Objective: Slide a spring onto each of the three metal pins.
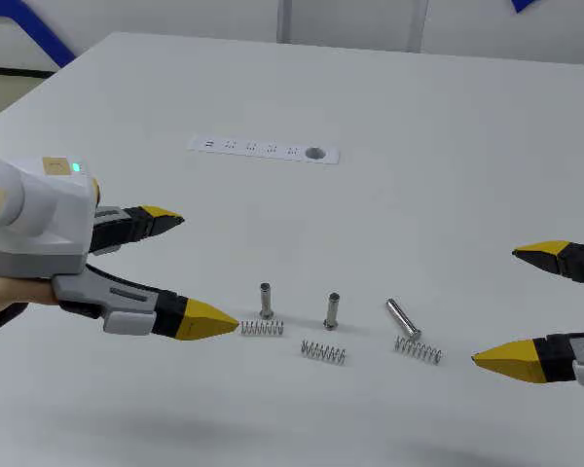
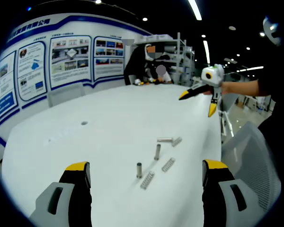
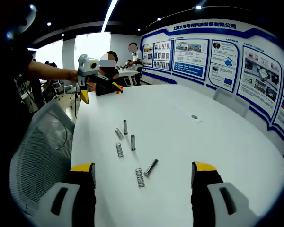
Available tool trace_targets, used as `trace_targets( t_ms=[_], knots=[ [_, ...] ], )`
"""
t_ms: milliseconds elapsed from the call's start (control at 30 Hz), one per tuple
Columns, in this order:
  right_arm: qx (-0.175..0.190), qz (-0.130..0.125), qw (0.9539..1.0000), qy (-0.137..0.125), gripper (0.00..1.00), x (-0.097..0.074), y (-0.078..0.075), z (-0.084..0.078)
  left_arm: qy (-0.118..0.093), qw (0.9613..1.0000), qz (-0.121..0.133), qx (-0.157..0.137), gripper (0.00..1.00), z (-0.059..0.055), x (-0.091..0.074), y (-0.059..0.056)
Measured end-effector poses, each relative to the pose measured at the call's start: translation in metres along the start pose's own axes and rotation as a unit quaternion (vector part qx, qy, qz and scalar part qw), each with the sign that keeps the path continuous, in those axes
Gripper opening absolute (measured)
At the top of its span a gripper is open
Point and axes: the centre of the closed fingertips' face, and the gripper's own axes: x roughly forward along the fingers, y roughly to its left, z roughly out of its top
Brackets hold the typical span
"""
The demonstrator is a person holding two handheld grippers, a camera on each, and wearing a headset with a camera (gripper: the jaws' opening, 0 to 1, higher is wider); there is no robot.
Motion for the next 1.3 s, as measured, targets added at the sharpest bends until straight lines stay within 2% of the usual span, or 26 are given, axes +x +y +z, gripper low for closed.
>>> trace_targets(
  t_ms=[100, 200, 267, 600, 700, 900, 1100, 1300],
  knots=[
    [0.002, -0.006, 1.0000, -0.005, 0.85, 0.000, -0.003, 0.003, -0.004, 1.0000, -0.003, -0.002, 1.00, 0.000, 0.000, -0.002],
    [0.008, -0.009, 0.9998, -0.015, 0.85, 0.001, -0.004, 0.007, 0.008, 0.9999, -0.003, 0.006, 1.00, -0.006, -0.002, -0.003],
    [0.008, -0.009, 0.9998, -0.014, 0.85, 0.002, -0.004, 0.006, 0.007, 1.0000, -0.002, 0.005, 1.00, -0.007, -0.003, -0.003],
    [0.010, -0.001, 0.9999, -0.005, 0.85, 0.005, 0.003, 0.002, -0.004, 1.0000, 0.006, 0.000, 0.99, -0.002, -0.007, -0.001],
    [0.014, -0.004, 0.9999, -0.006, 0.85, 0.005, 0.002, 0.002, -0.004, 1.0000, 0.004, -0.003, 0.99, -0.001, -0.007, -0.002],
    [0.016, -0.010, 0.9998, -0.006, 0.85, 0.005, -0.001, 0.002, -0.019, 0.9998, 0.005, -0.004, 1.00, 0.006, -0.007, -0.003],
    [0.029, -0.013, 0.9993, -0.019, 0.83, 0.008, -0.005, 0.005, -0.021, 0.9997, 0.004, -0.007, 1.00, 0.006, -0.009, -0.001],
    [0.031, -0.009, 0.9995, -0.007, 0.82, 0.015, -0.006, 0.001, -0.023, 0.9995, 0.012, -0.014, 0.99, 0.002, -0.009, 0.002]
  ],
)
